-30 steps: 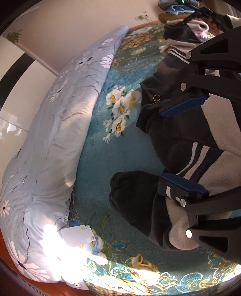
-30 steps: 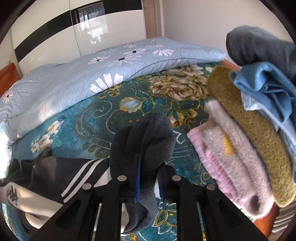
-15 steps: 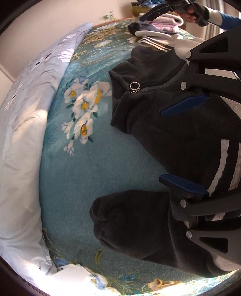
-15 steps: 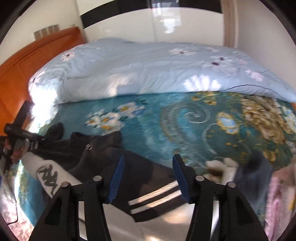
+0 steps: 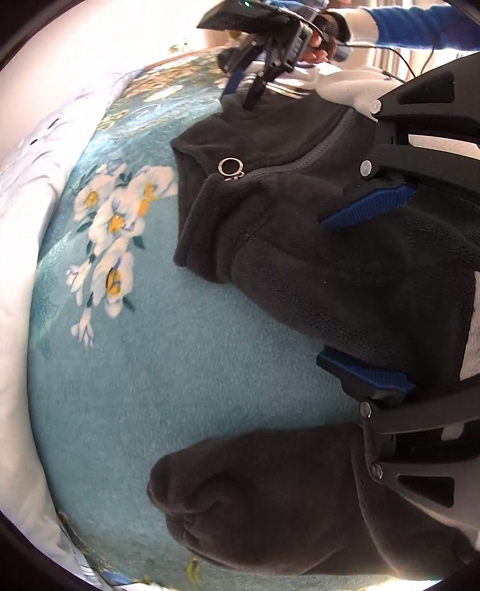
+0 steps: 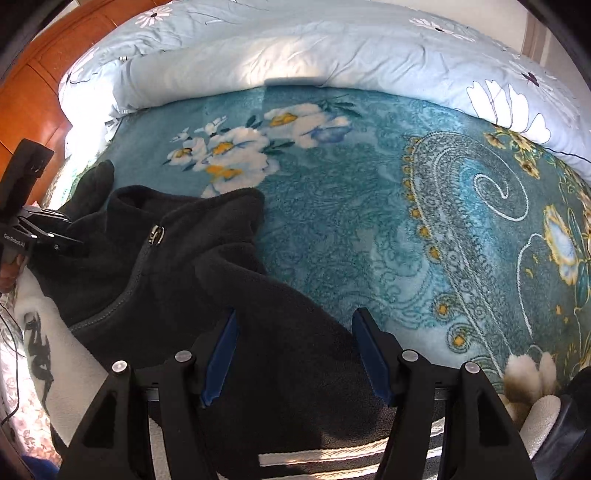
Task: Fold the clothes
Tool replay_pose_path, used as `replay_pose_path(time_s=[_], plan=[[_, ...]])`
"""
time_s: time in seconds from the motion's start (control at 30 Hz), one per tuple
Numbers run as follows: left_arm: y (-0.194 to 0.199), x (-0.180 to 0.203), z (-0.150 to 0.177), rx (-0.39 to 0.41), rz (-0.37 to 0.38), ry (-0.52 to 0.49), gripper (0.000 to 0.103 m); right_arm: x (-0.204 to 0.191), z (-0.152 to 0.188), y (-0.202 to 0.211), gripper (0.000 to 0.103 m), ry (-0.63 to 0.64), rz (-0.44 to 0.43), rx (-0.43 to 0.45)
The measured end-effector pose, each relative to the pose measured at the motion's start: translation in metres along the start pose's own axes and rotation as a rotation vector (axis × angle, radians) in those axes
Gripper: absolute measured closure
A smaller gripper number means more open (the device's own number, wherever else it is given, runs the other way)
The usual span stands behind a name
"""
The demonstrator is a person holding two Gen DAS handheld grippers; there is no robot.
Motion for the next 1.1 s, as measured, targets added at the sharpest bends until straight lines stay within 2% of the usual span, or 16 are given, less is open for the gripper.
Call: replay_pose_path(time_s=[0.1, 0.23, 0.27, 0.33, 0.4, 0.43, 0.5, 0.6, 0.77, 0.9, 1.1], plan=[[0.004, -0.002, 0.001, 0.027, 0.034, 0.017, 0.037, -0.002, 0.004, -0.007, 0.039, 0.002, -0.035, -0.037], [0.008, 0.000, 0.009, 0.047, 0.009, -0.016, 0.058, -0.007, 0.009, -0.008, 0.039, 0.019, -0.028, -0.047], [0.009, 0.001, 0.010, 0.053, -0.002, -0.023, 0.060, -0.009, 0.010, -0.008, 0.041, 0.023, -0.026, -0.049], [0.012, 0.003, 0.012, 0.073, -0.027, -0.036, 0.071, -0.011, 0.012, -0.007, 0.051, 0.020, -0.020, -0.055], [0.016, 0.006, 0.014, 0.101, -0.047, -0.048, 0.078, -0.013, 0.013, -0.005, 0.071, 0.015, -0.012, -0.061], [0.017, 0.010, 0.015, 0.119, -0.058, -0.061, 0.081, -0.013, 0.014, -0.004, 0.078, 0.016, -0.004, -0.064], [0.020, 0.017, 0.019, 0.157, -0.081, -0.086, 0.084, -0.016, 0.017, -0.001, 0.087, 0.022, 0.019, -0.063], [0.034, 0.031, 0.028, 0.233, -0.108, -0.152, 0.086, -0.024, 0.019, 0.009, 0.091, 0.044, 0.066, -0.042], [0.061, 0.054, 0.036, 0.369, -0.147, -0.221, 0.088, -0.031, 0.020, 0.045, 0.092, 0.029, 0.143, 0.077], [0.095, 0.076, 0.037, 0.525, -0.216, -0.273, 0.088, -0.027, 0.014, 0.088, 0.092, 0.003, 0.225, 0.190], [0.174, 0.114, 0.041, 0.764, -0.195, -0.306, 0.090, -0.027, -0.007, 0.171, 0.092, -0.032, 0.317, 0.400]])
Point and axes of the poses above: each gripper's, at about its wrist camera, not at the fingertips, and y roughly against the way its jaws point, x to its right, z to its underside, the point moved 6 cm from there along -y, roughly the way its jaws point, and after that the axes turned 4 degrees about y, right-handed, at the moved point
